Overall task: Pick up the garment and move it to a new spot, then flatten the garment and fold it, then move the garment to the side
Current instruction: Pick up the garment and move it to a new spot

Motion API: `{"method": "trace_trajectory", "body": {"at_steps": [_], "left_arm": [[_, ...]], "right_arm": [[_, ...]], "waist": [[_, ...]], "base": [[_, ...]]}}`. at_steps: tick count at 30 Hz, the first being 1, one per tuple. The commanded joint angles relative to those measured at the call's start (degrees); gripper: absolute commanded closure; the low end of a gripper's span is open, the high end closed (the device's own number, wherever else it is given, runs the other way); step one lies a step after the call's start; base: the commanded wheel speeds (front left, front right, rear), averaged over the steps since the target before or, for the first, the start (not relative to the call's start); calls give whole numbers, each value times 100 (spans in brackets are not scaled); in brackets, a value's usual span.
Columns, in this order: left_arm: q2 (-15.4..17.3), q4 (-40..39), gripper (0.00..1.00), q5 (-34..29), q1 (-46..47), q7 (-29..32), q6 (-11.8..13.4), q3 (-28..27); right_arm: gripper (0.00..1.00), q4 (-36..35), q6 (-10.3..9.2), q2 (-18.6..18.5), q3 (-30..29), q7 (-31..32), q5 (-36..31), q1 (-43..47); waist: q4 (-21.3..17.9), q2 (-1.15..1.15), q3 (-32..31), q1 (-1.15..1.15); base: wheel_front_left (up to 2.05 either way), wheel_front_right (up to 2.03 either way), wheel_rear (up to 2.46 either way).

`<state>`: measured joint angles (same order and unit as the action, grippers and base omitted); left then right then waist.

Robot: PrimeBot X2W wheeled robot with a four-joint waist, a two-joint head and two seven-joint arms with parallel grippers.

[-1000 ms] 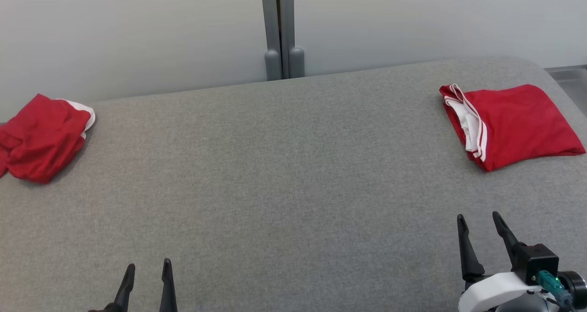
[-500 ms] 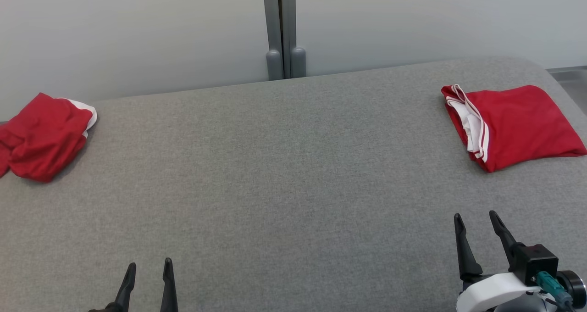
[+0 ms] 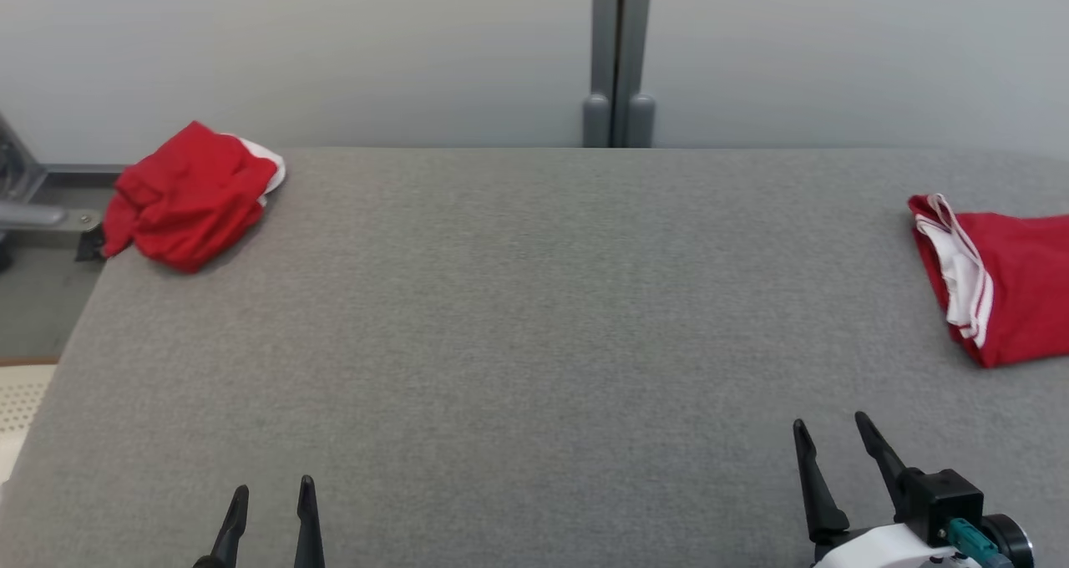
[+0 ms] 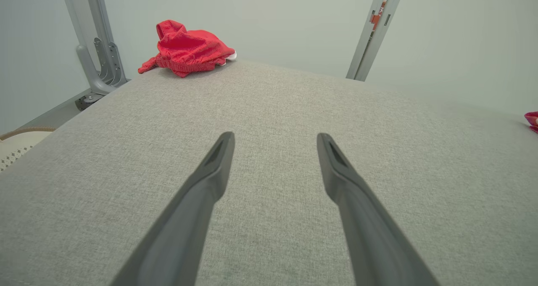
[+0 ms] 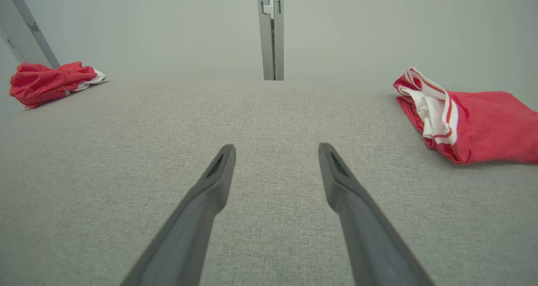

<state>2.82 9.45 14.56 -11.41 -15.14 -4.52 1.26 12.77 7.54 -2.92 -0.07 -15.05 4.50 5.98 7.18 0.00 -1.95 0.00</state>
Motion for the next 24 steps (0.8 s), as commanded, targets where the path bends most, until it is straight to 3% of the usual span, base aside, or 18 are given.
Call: {"method": "trace_trajectory", "body": {"at_steps": [1, 6, 10, 18, 24], "left_arm": [[16, -6, 0, 42, -164, 1, 22, -46], [16, -78, 0, 51, -361, 1, 60, -164], [15, -134, 0, 41, -479, 1, 52, -243], [15, -223, 0, 107, -276, 1, 50, -355], [11, -124, 0, 470, 662, 1, -69, -238]], "right_arm": [[0, 24, -11, 3, 99, -16, 61, 49], [0, 79, -11, 1, 302, -15, 108, -97], [0, 140, -11, 0, 425, -15, 150, -165], [0, 152, -11, -7, 553, -16, 146, -198], [0, -104, -11, -11, 387, -16, -345, -729]], "waist": [[844, 0, -170, 0], [1450, 0, -279, 0], [1625, 0, -285, 0], [1393, 0, 55, 0], [1150, 0, 1214, 0]], "base": [[0, 0, 0], [0, 0, 0], [0, 0, 0], [0, 0, 0], [0, 0, 0]]}}
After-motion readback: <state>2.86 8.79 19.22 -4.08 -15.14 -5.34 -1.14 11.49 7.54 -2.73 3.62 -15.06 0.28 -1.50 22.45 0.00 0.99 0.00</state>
